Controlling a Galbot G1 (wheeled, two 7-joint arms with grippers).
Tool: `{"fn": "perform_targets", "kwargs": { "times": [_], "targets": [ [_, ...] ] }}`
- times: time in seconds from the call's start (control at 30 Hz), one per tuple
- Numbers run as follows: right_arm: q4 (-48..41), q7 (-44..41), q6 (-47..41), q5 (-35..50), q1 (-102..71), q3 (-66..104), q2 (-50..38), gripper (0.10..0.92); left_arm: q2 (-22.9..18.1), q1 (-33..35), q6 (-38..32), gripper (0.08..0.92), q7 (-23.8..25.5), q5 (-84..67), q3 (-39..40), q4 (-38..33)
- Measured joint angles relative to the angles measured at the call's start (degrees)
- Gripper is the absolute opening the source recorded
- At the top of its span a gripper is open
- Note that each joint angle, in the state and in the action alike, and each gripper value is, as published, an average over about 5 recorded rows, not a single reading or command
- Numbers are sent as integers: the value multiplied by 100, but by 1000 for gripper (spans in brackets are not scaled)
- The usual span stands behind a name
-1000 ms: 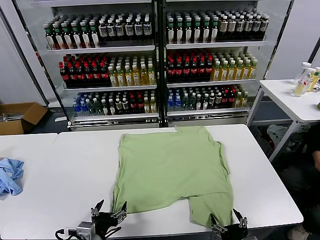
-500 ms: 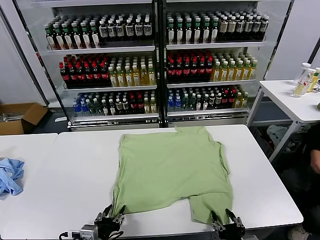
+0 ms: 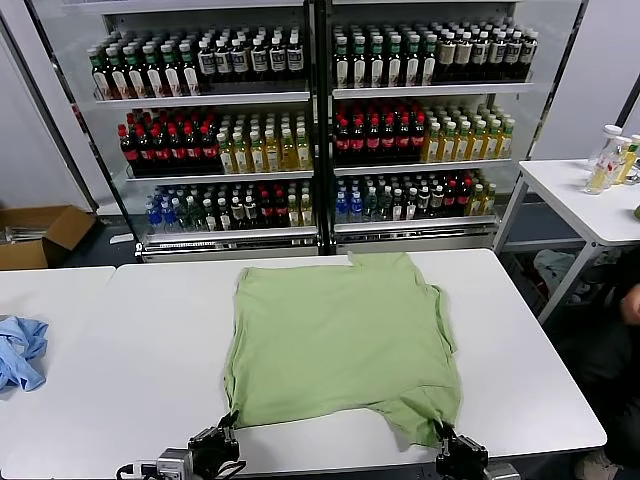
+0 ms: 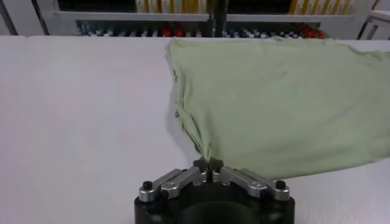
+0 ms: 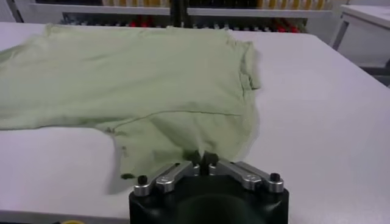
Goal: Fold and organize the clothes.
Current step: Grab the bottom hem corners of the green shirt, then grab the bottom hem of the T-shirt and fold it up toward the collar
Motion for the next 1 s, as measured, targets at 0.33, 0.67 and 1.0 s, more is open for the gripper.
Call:
{"fn": "perform_targets", "kwargs": {
  "times": [0.33,0.67,1.0],
  "targets": [
    [78,-85,463,77,364,137,-279,107,95,-103,-137,94,57,-474,-89,-377],
    [-304,-170,666,145,1100,-67,-616,107,251,-413,-248,94,85,-776,-31,-277],
    [-916,-261,714,98,2100,-549,-831,107,424,-936,-314,94,76,-911,83,183]
  ]
}}
